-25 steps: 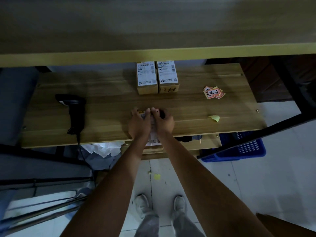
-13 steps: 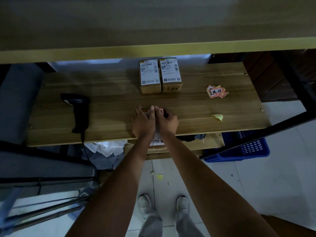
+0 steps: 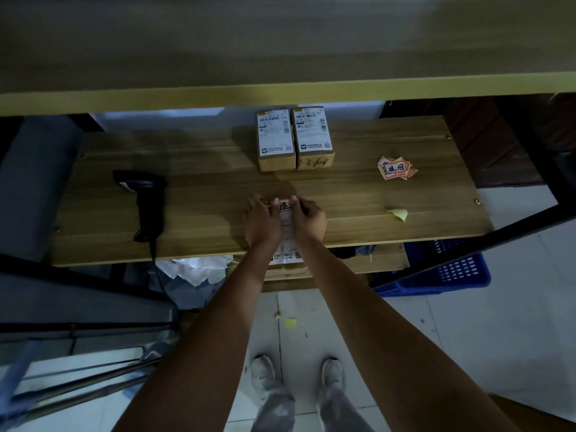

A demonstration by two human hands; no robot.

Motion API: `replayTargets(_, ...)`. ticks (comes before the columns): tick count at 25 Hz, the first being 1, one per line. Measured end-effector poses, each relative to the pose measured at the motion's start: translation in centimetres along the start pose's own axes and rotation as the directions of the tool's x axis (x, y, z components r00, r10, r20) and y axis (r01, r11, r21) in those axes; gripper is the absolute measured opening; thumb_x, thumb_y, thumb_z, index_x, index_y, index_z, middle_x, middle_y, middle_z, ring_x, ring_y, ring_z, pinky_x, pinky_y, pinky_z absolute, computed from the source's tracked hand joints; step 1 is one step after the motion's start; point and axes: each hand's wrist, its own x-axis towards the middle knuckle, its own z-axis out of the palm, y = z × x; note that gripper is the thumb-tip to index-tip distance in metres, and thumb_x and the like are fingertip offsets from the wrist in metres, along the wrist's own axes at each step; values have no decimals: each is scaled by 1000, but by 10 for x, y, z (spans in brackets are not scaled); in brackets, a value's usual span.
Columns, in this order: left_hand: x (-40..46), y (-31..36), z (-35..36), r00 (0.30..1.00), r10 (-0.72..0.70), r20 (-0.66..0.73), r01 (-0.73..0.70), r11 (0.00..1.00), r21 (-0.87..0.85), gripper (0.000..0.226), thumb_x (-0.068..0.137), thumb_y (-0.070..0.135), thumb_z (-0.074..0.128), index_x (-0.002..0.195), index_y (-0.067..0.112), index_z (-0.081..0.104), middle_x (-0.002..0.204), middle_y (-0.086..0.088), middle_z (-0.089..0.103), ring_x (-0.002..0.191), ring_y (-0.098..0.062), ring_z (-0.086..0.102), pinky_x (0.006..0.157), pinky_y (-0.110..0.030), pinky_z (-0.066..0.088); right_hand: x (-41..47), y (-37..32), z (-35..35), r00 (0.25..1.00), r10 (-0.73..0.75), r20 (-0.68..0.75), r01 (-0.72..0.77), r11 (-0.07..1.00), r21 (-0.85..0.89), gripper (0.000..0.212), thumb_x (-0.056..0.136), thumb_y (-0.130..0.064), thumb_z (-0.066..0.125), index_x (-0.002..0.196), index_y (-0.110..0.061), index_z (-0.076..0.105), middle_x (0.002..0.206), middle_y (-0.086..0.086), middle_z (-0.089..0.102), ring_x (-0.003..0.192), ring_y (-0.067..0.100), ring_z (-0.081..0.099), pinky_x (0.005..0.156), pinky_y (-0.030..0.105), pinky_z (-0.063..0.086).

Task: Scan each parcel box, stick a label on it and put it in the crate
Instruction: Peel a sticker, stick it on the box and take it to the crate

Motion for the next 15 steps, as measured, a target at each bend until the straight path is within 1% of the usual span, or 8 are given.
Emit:
replayTargets(3, 1, -1, -2, 1000, 22, 17, -22, 1000, -11, 45, 99, 41, 39, 131, 10, 40, 128, -14, 53, 116, -34, 53, 91, -47, 48, 0, -1, -1, 1000, 20, 16, -21, 1000, 6, 30, 99, -31, 49, 96, -10, 71, 95, 4, 69, 75, 10, 61, 59, 19, 46)
replayTargets(6, -2, 0, -2, 999, 48, 3, -48, 999, -19, 41, 101, 36, 33, 128, 7, 41, 123, -17, 53, 111, -34, 55, 82, -40, 47, -1, -1, -2, 999, 33, 24, -34, 999, 19, 33, 100, -33, 46, 86, -11, 67, 81, 1, 66, 64, 5, 58, 52, 18, 43)
replayTargets(8, -5, 1, -1, 999, 44, -2, -44, 998, -49, 48, 100, 42, 35, 131, 7, 40, 127, -17, 52, 112, -35, 55, 84, -40, 47, -2, -3, -2, 999, 39, 25, -40, 999, 25, 34, 98, -39, 49, 78, -18, 66, 68, -4, 63, 58, 3, 57, 49, 15, 44)
replayTargets(9, -6, 2, -1, 999, 37, -2, -38, 999, -37, 54, 97, 48, 39, 133, 8, 39, 129, -16, 52, 113, -35, 55, 86, -42, 48, -3, -4, -2, 999, 42, 31, -42, 999, 26, 32, 95, -42, 53, 78, -19, 67, 67, -6, 64, 58, 2, 59, 51, 15, 46)
replayTargets(11, -7, 2, -1, 1000, 22, -11, -22, 999, 23, 61, 92, 53, 47, 135, 10, 38, 129, -15, 54, 113, -34, 55, 86, -42, 49, -2, -3, -2, 998, 46, 37, -47, 999, 26, 32, 91, -44, 59, 85, -16, 72, 72, -6, 68, 65, 4, 63, 56, 17, 49)
replayTargets(13, -6, 3, -1, 999, 30, -11, -30, 999, 39, 60, 91, 51, 51, 132, 9, 40, 128, -15, 54, 114, -33, 55, 84, -39, 46, -1, -2, -2, 999, 42, 24, -42, 999, 22, 29, 92, -41, 59, 91, -15, 74, 79, -3, 71, 71, 7, 65, 59, 18, 48)
replayTargets(15, -6, 5, -2, 999, 43, -13, -43, 999, 22, 56, 92, 48, 51, 131, 9, 40, 129, -14, 54, 115, -33, 54, 85, -39, 45, 1, -2, -2, 1000, 15, 13, -15, 1000, -20, 29, 95, -36, 55, 98, -14, 74, 90, 1, 73, 77, 10, 64, 65, 20, 47)
